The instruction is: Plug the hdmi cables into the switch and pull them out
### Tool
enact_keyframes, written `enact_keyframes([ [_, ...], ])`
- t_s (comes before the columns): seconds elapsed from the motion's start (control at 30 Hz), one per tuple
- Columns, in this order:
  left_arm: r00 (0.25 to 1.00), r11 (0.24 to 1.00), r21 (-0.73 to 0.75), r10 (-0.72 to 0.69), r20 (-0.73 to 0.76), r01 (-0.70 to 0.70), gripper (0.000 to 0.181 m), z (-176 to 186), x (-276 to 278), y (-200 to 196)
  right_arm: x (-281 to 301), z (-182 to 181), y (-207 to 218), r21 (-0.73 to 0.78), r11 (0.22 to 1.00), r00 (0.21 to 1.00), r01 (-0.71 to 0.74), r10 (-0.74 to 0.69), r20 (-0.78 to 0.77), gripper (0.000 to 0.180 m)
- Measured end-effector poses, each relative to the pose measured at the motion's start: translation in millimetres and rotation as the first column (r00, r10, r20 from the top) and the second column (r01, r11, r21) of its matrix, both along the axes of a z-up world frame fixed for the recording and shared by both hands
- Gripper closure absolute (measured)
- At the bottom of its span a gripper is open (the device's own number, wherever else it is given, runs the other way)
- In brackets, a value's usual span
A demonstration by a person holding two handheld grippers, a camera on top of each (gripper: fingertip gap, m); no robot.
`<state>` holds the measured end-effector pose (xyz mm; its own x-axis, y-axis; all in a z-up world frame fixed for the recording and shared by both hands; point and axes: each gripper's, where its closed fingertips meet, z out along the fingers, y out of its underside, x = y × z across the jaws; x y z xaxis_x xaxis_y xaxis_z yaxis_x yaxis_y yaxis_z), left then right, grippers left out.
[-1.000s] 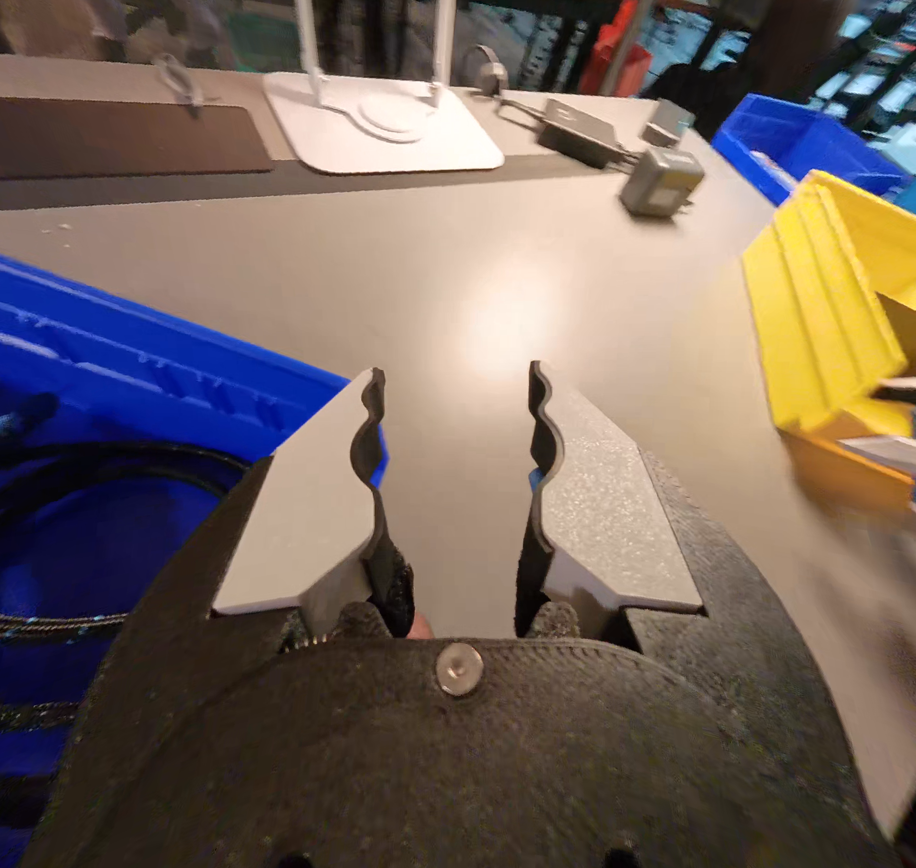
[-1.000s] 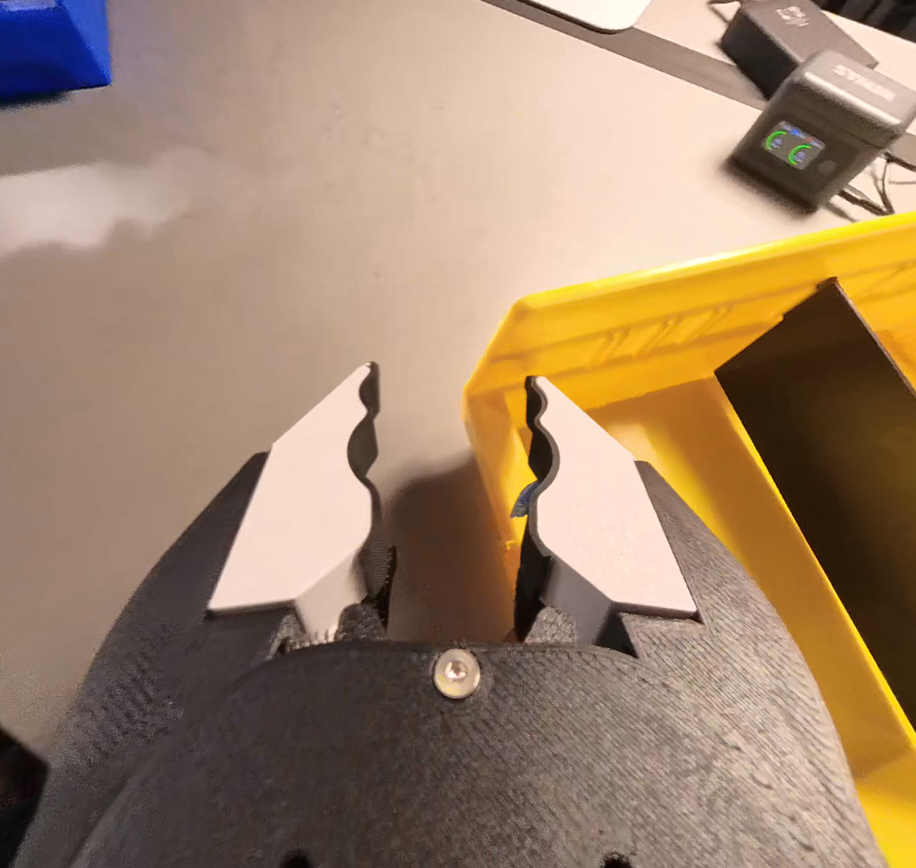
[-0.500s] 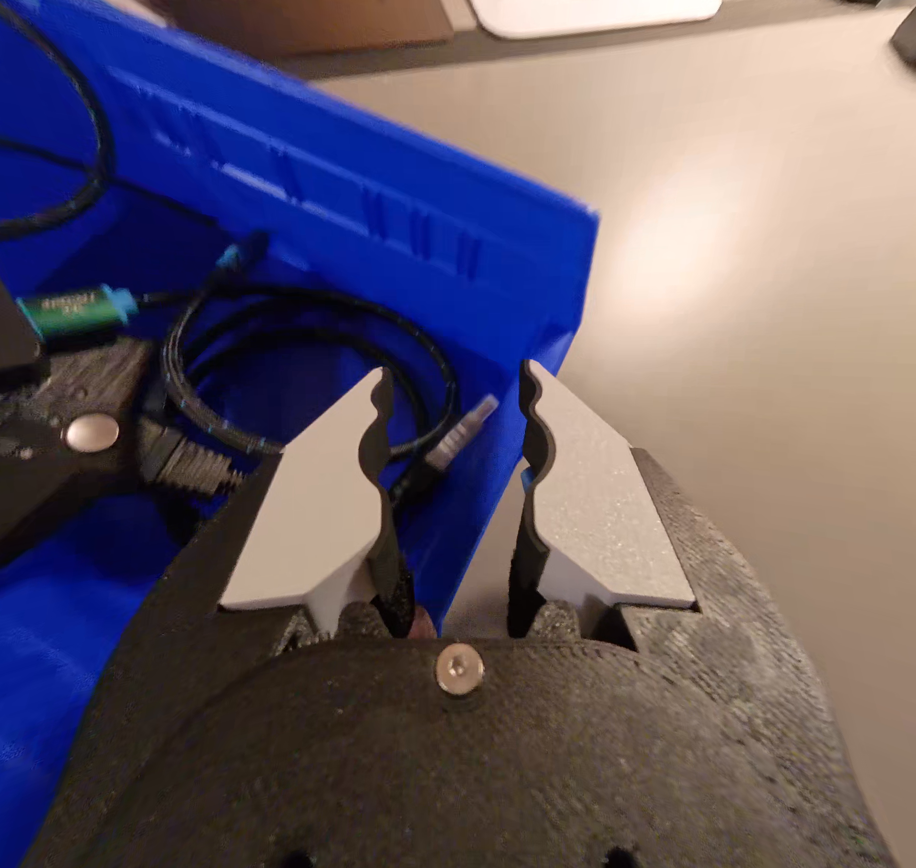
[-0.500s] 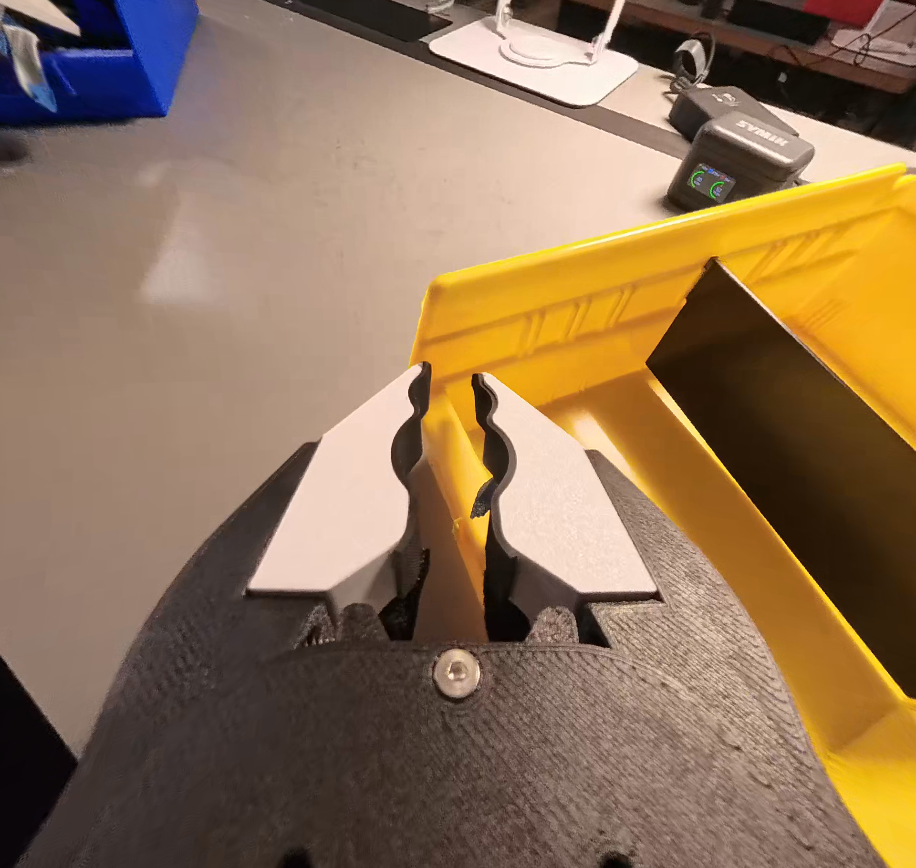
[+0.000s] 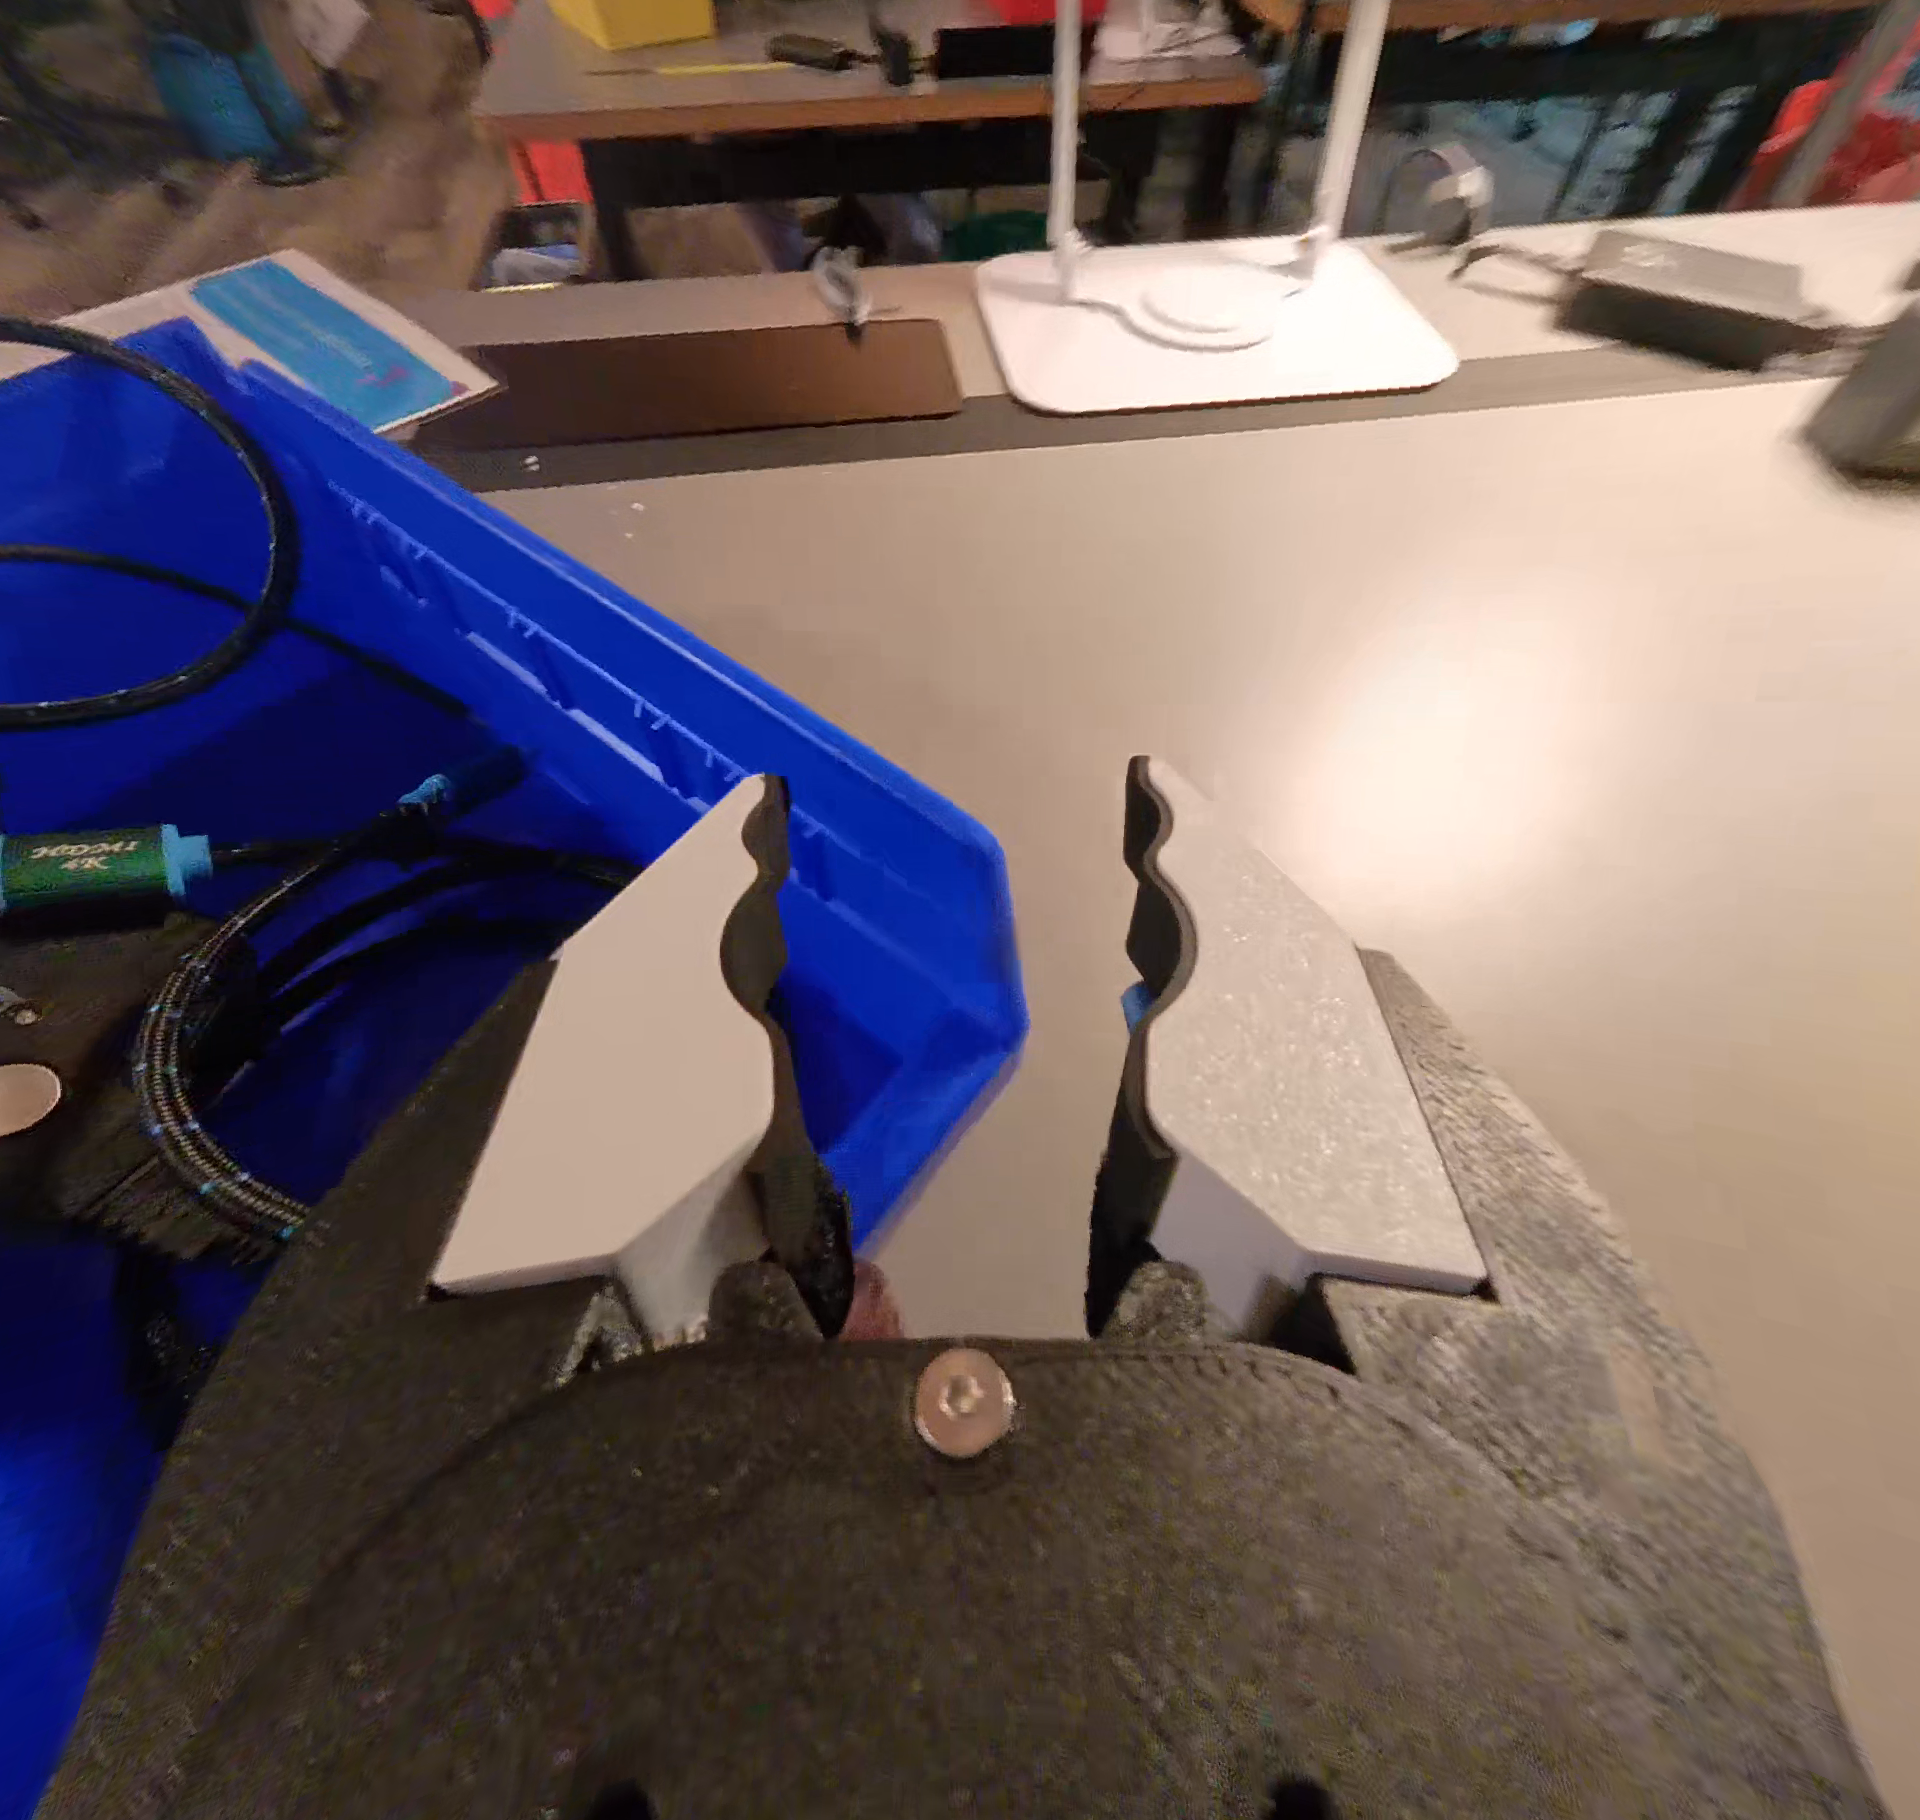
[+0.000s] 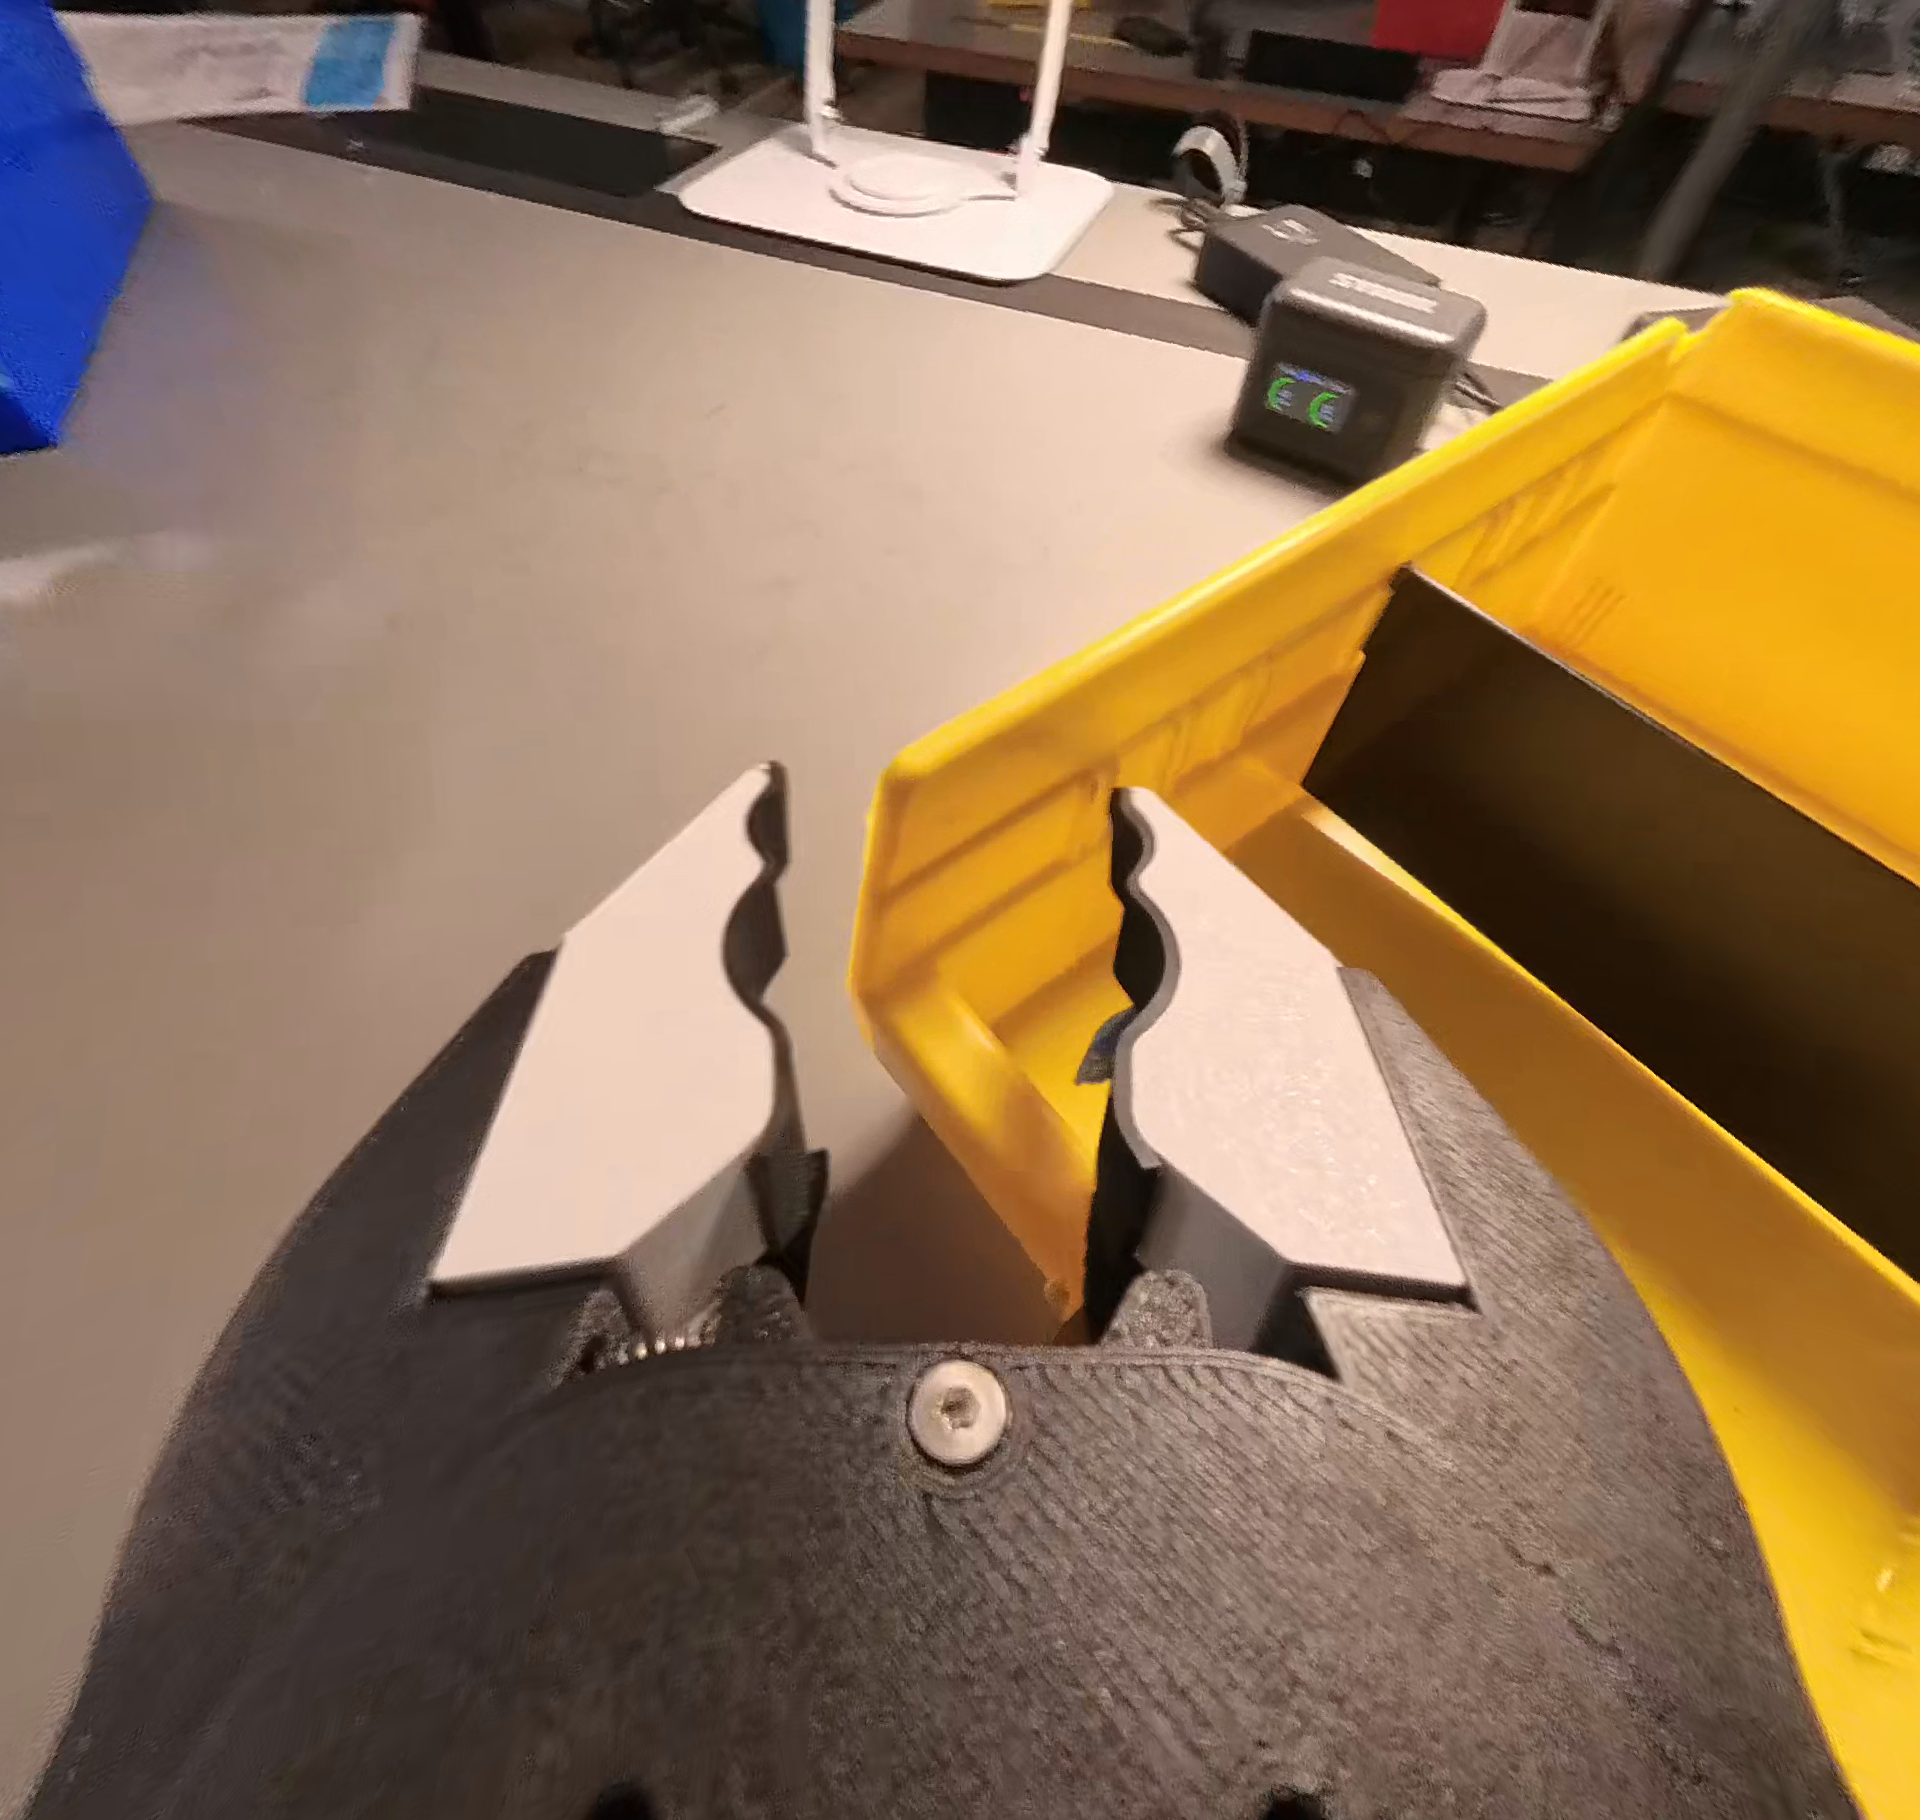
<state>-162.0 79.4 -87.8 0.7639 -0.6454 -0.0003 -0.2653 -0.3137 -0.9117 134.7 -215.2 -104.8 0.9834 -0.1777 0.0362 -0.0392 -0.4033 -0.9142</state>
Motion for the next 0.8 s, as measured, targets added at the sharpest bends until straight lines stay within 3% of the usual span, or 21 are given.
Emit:
enact_keyframes([
  [0.07, 0.998, 0.998, 0.014, 0.056, -0.032, -0.056, 0.124, -10, -3, 12, 5, -1, -1, 0.002, 1.000, 1.000, 0.020, -0.020, 0.012, 0.134],
  [0.1, 0.997, 0.997, 0.024, 0.073, -0.030, -0.073, 0.133, -10, -8, 15, 5, -1, -4, 0.004, 1.000, 1.000, 0.007, -0.008, 0.015, 0.134],
  [0.2, 0.999, 0.999, 0.010, 0.046, 0.008, -0.046, 0.129, -9, -22, 10, 6, -1, -14, 0.012, 0.999, 0.999, -0.040, 0.040, 0.022, 0.134],
  [0.4, 0.995, 0.996, -0.017, 0.093, 0.031, -0.093, 0.145, -10, -76, 1, 13, 0, -31, 0.020, 0.995, 0.995, -0.100, 0.099, 0.014, 0.134],
  [0.8, 0.971, 0.973, -0.023, 0.232, 0.062, -0.231, 0.154, -2, -162, 9, 35, 0, -47, 0.015, 0.999, 1.000, -0.029, 0.029, 0.012, 0.141],
])
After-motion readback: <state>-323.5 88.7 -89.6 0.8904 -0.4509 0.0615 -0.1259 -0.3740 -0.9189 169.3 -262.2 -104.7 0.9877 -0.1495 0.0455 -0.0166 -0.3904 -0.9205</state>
